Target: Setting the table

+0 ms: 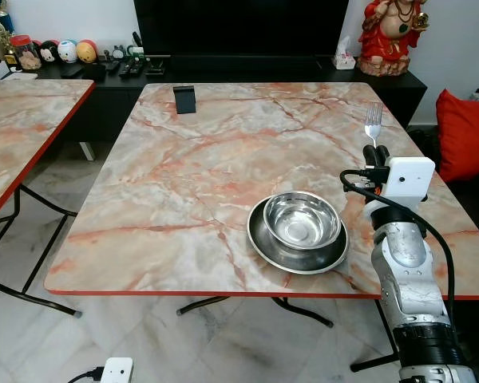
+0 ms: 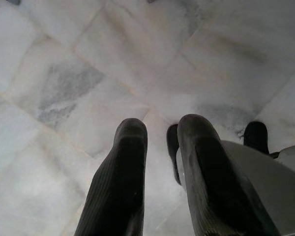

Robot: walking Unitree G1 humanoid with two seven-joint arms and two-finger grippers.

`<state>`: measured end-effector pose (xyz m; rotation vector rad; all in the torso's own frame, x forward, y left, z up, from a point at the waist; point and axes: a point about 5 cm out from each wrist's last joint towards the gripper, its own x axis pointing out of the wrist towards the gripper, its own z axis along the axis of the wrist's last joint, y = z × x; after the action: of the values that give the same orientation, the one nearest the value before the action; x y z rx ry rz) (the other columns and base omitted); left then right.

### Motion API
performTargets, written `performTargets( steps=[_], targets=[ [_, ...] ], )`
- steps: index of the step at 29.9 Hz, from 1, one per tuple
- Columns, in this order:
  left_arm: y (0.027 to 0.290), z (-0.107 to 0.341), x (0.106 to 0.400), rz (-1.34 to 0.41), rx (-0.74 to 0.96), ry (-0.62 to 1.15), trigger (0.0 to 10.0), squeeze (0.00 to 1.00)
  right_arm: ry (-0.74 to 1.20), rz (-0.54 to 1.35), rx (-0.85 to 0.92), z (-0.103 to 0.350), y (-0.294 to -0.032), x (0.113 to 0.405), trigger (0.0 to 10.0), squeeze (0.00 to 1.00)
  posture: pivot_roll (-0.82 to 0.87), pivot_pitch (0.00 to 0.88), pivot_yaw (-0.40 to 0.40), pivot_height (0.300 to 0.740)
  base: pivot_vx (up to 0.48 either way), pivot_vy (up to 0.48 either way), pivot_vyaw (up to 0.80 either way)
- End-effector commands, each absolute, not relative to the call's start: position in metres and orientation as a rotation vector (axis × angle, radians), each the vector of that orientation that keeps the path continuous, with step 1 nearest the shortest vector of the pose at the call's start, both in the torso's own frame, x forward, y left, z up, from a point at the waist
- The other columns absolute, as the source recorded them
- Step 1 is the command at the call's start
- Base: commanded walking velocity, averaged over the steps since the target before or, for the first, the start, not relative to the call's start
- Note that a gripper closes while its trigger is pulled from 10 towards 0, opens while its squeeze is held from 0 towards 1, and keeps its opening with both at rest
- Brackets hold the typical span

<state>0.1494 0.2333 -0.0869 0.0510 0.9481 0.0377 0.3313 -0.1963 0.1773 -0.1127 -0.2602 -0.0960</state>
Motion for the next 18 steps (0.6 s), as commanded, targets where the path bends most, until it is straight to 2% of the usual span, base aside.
performTargets(
  steps=[1, 12, 18],
  targets=[
    [0.241, -0.09, 0.136, 0.048, 0.054, 0.982, 10.0, 0.0, -0.272, -0.098, -0.107, 0.181, -0.196, 0.333, 10.0, 0.0, -0.08, 0.0, -0.002, 0.74, 0.24, 0.0, 0.0],
    [0.238, -0.092, 0.132, 0.046, 0.052, 0.99, 10.0, 0.0, -0.269, -0.102, -0.107, 0.181, -0.197, 0.333, 10.0, 0.0, -0.08, 0.0, -0.003, 0.74, 0.312, 0.0, 0.0],
    [0.234, -0.091, 0.138, 0.042, 0.063, 0.984, 10.0, 0.0, -0.267, -0.106, -0.111, 0.181, -0.199, 0.333, 10.0, 0.0, -0.08, 0.0, -0.003, 0.74, 0.0, 0.0, 0.0]
  ],
)
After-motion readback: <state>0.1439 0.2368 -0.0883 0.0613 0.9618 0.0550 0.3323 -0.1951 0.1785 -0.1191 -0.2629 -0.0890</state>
